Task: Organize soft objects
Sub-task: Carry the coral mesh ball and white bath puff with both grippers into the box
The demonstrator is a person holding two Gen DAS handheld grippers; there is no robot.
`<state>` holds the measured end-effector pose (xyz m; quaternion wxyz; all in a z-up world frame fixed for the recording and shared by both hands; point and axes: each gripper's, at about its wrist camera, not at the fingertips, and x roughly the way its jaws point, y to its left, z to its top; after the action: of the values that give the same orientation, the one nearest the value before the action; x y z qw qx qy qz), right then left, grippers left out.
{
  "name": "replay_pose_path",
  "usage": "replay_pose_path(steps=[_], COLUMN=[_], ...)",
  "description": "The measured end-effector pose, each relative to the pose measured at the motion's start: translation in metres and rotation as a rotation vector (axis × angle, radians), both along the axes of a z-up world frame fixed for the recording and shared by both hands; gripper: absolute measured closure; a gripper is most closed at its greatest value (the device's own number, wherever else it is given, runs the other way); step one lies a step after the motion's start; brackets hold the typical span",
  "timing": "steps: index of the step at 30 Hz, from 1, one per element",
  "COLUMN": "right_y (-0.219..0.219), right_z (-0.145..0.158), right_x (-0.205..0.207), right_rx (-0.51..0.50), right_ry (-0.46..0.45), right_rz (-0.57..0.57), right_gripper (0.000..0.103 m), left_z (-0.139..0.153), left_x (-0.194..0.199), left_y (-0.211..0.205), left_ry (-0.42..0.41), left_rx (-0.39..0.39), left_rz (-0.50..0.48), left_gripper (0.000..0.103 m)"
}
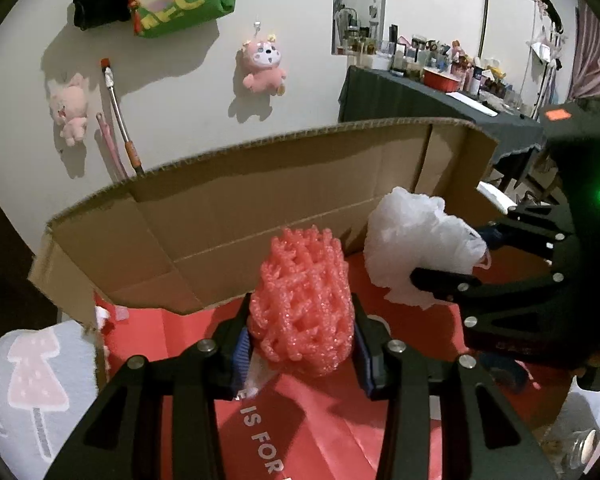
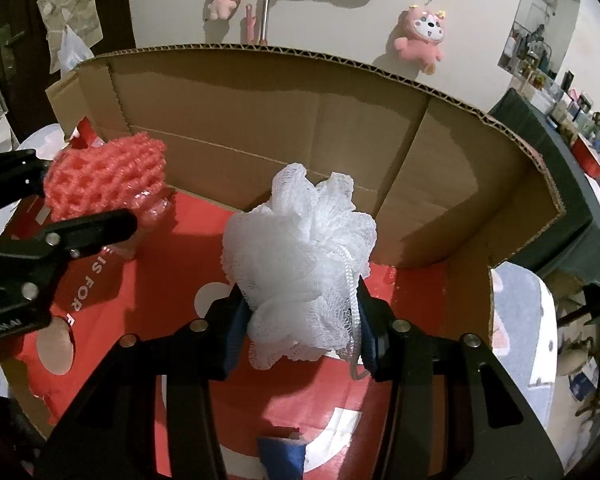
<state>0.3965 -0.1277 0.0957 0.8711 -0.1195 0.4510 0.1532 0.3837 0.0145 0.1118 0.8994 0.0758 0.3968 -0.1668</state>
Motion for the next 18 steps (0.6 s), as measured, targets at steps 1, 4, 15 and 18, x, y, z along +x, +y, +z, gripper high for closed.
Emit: replay_pose_path(steps=[1,4,15,18], right_y=[-0.001,-0.004,-0.013,-0.016], right_z=[0.001,0.004,0.011,0.011], right_x=[-0.001,-0.003,-0.017,-0.018], right_rx=[0.002,0.032,0.074,0.095], right_ry=[-0.002,0.0,0.003,0.013], right_rz=[0.0,-0.004,0.002,-0.001], right_gripper=[0.058,0.058,0.058,0.057], left_z=[0.003,0.009,0.013,0.007], left_x=[-0.002,-0.007,-0.028,-0.026], left_y=[0.001,0.003,0.002,0.003], left_ry=[-0.004,0.014,0.02,0.034], left_rx=[-0.009,-0.033,-0.037,-0.043], left_rz=[-0.004,-0.012,-0.033,-0.02], left_gripper=[0.058,0.058,0.057,0.057])
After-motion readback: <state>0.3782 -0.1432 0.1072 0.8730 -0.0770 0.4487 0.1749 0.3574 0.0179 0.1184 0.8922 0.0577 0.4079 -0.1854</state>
